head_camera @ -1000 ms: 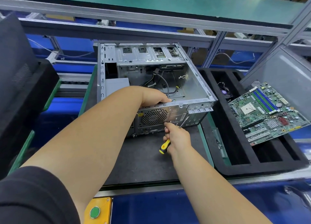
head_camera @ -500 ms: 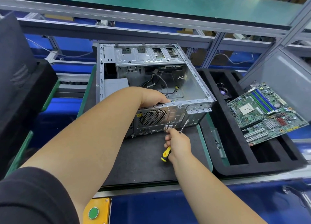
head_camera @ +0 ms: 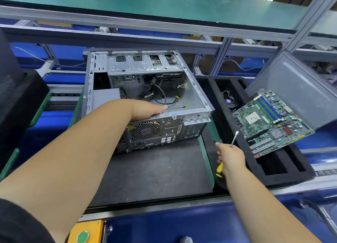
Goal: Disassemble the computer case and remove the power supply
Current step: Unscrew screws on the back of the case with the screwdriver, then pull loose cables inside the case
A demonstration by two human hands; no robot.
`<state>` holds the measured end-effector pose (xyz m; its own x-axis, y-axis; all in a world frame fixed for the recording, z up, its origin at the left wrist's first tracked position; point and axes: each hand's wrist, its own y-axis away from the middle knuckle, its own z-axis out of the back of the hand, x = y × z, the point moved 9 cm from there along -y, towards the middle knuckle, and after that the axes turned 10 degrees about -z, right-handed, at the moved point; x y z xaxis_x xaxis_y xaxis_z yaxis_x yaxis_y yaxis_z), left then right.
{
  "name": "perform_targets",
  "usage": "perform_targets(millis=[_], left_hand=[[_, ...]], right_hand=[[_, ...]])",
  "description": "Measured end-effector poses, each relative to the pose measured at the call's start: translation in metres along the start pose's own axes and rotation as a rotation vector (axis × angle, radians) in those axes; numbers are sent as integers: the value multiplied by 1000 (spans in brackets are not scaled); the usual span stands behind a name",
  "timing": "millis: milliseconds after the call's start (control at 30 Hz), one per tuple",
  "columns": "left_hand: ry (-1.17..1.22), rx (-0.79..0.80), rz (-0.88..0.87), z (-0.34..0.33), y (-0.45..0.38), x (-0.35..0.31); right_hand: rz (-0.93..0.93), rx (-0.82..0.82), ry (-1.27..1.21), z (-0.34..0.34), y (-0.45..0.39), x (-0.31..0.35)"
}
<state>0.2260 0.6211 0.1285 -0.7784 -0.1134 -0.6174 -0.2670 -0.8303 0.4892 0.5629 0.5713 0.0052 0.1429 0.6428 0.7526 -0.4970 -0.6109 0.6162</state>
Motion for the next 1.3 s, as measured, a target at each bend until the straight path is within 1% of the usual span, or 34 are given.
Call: perform_targets(millis=[100,167,233,300,367,500,567,667,800,1000,1133,1300], left_hand=[[-271,-81,-102,7,2,-15],[-338,-178,-201,11,6,-29],[-376,-279,-260,12,10,-40],[-365,-369,-268,9,14,-47],[-310,-469,-262,6,17,-52],[-252,-641,-280,-3,26,-66],[-209,-699,-281,-7,29,-74],[-199,-757,-260,-10,29,-85],[-171,-805,-243,-13,27,-98],[-182,-803,-202,-17,21,-109],[-163,-818,-184,-16,21,-110],[-157,-817,-176,-11,23,-109]], right_hand=[[-5,-24,93,23,-31,9],[-15,-5,181,29,-44,10],[-14,29,258,31,-54,10],[12,76,305,30,-59,14],[89,80,410,32,-62,27],[353,-44,862,48,-64,69],[452,-98,1001,56,-68,84],[498,-110,1123,62,-77,93],[523,-21,1092,62,-87,94],[544,104,1078,60,-95,94],[543,145,1108,59,-97,100],[566,160,1019,54,-86,132]])
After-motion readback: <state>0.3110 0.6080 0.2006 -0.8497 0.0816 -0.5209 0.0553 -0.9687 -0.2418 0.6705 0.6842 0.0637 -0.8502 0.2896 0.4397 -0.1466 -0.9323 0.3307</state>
